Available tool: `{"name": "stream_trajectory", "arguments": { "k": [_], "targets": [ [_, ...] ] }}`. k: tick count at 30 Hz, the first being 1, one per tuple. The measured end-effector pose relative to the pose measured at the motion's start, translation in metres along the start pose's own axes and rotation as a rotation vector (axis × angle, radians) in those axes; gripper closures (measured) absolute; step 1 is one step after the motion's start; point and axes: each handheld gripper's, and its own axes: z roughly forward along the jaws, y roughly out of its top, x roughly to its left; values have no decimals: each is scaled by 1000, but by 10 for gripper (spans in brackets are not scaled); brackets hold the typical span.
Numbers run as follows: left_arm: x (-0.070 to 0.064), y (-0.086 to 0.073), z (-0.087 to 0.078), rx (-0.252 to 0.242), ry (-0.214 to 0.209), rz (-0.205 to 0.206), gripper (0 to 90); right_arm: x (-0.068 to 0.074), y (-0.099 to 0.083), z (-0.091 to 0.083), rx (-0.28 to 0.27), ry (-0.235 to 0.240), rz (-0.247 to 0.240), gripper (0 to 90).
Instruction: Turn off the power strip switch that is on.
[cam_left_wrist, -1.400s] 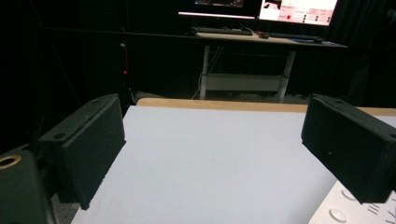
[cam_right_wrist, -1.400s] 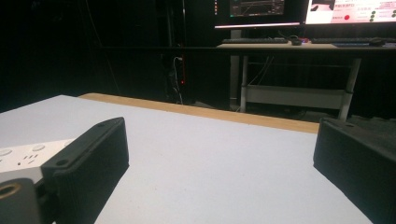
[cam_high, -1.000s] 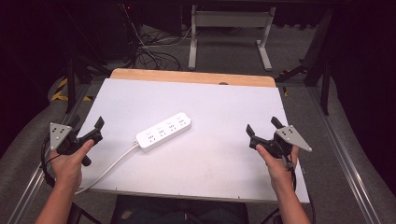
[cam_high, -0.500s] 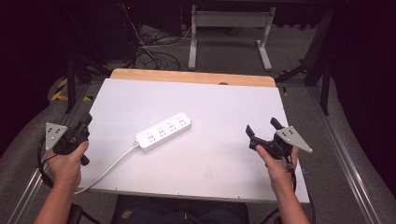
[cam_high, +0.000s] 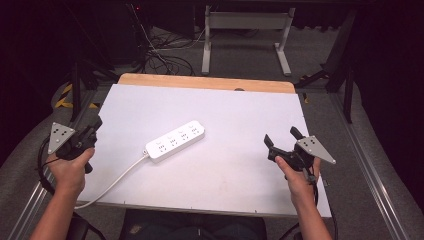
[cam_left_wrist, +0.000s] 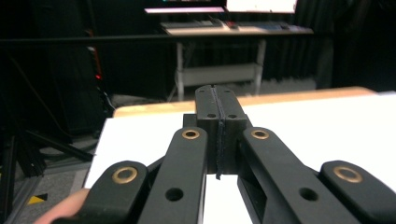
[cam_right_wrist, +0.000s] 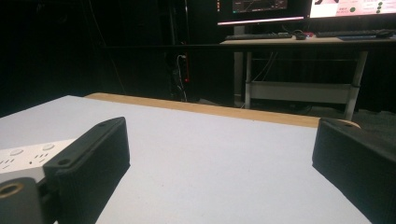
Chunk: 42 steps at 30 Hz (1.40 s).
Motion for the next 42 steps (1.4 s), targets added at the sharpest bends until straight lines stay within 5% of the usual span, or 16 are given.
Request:
{"name": "stream_trajectory", "arguments": {
  "k": [1,4,7,11,14,23,24,29,36,42],
  "targets": [
    [-3,3,2,53,-44,14,900,0,0,0,3,2,1,48],
    [-5,7,4,111,-86,73,900,3,2,0,3,13,-18,49],
    [-5,9,11,156,-119,91,900,4,1,1,8,21,-27,50],
    [-12,11,26,286,-143,85,900,3,0,1,18,18,-28,54],
    [-21,12,40,351,-176,83,900,0,2,-1,12,14,-25,55],
    [-51,11,82,523,-246,182,900,-8,2,-3,11,-2,-3,57],
    [-59,10,92,578,-265,206,900,-8,2,-3,10,-3,-2,57],
    [-76,2,111,685,-291,234,900,-9,2,-3,9,-5,1,59],
    [-87,-12,127,778,-324,255,900,-9,3,-4,4,-4,-11,77],
    [-92,-12,130,798,-324,270,900,-9,2,-3,13,-2,-9,74]
  ]
}}
